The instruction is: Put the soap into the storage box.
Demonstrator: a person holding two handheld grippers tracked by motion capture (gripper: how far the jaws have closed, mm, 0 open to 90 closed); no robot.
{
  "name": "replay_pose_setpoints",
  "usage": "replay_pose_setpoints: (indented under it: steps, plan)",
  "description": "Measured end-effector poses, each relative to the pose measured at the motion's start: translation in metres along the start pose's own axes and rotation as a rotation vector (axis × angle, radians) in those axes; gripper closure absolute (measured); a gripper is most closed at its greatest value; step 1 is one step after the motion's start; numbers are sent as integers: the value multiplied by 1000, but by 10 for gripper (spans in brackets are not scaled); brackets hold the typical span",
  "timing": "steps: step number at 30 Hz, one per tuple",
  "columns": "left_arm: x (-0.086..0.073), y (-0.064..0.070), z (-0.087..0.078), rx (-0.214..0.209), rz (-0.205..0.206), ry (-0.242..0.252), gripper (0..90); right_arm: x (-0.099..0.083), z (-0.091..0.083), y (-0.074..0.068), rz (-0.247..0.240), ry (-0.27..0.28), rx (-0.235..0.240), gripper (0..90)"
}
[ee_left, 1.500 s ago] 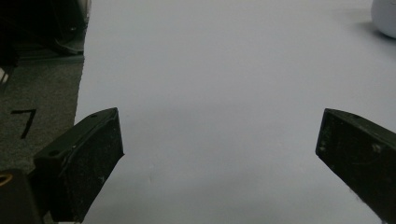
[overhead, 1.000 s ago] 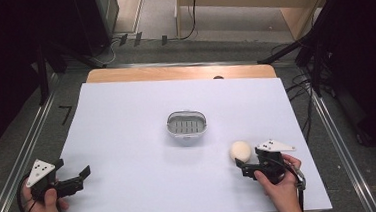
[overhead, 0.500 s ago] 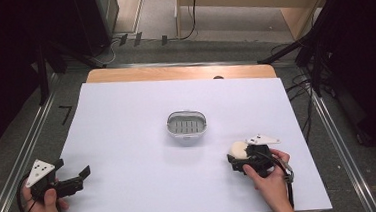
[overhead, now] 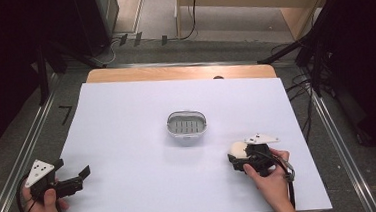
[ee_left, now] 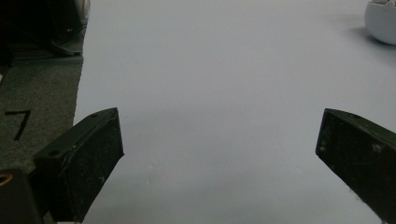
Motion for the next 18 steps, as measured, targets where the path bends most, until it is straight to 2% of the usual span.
replay_pose_setpoints:
  steps: [8, 18]
  plan:
    - [0, 0, 0, 0, 2, -3, 13, 11, -4, 0, 5, 12, 16, 240]
    - [0, 0, 0, 1, 2, -2, 13, 28, 2, -13, -28, 8, 40, 240]
Point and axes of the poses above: each handheld gripper's, and its own axes: z roughly forward along the jaws, x roughly out of its top, y roughly to its right, the point moved 2 cm from there along z, roughly forward along the jaws, and after that the axes turned 9 degrees about x, right-handed, at the moved point
